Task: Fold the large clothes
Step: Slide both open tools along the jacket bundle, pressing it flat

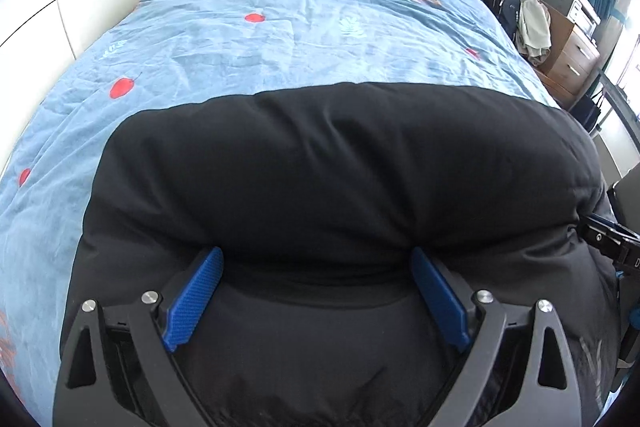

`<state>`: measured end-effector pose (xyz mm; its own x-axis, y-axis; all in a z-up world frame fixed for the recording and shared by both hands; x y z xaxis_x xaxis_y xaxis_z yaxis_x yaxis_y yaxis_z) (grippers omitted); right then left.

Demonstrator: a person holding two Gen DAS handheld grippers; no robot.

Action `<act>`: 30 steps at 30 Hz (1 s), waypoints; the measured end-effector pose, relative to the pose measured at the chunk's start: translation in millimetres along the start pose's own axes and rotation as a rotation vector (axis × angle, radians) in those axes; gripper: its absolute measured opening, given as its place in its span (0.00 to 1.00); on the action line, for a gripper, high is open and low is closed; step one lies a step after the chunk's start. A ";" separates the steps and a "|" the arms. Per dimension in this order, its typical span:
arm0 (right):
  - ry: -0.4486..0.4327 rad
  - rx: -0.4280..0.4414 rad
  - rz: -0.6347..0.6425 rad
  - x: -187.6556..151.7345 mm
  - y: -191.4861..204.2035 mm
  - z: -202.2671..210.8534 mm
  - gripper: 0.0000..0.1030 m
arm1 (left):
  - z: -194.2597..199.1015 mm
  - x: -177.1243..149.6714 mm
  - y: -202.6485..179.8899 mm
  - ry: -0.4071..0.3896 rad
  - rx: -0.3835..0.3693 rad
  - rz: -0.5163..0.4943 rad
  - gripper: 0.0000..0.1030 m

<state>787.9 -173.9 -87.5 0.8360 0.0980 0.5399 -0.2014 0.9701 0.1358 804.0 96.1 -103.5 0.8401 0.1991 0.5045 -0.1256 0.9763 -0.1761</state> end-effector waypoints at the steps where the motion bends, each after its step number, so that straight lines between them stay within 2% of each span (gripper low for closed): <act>1: 0.005 -0.003 -0.001 3.8 -1.6 -5.2 0.99 | -7.0 4.6 -2.1 0.003 0.007 -0.003 0.94; 10: 0.035 -0.007 -0.024 35.2 -18.3 -43.6 0.99 | -60.1 41.0 -9.0 0.067 0.059 0.002 1.00; 14: 0.050 -0.014 -0.043 50.9 -27.3 -59.5 0.99 | -73.9 55.4 -14.5 0.079 0.086 -0.006 1.00; 17: 0.049 -0.013 -0.055 50.7 -30.7 -63.3 1.00 | -77.4 55.3 -12.8 0.077 0.075 0.010 1.00; 20: 0.045 -0.020 -0.040 48.0 -29.3 -59.6 0.99 | -69.9 50.5 -5.7 0.085 0.040 0.040 1.00; 23: 0.067 -0.030 -0.043 45.1 -29.5 -52.7 0.99 | -55.8 47.2 -3.3 0.088 0.038 0.047 1.00; 27: 0.077 -0.074 -0.039 42.8 -28.9 -30.5 0.99 | -14.8 36.8 -7.7 0.016 0.045 0.011 1.00; 30: 0.029 -0.100 0.015 34.2 -19.6 4.1 0.99 | 26.5 18.1 -13.8 -0.034 -0.011 -0.015 1.00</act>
<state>818.4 -190.4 -68.2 0.8480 0.1174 0.5169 -0.1632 0.9856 0.0440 807.0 88.5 -69.5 0.8236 0.1871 0.5355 -0.1069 0.9783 -0.1774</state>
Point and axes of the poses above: each gripper's, at about its wrist camera, not at the fingertips, and z roughly against the way its jaws point, y to its left, x to its top, the point moved 3 cm from there along -z, roughly the way its jaws point, and after that the axes turned 8 degrees about z, right-handed, at the moved point
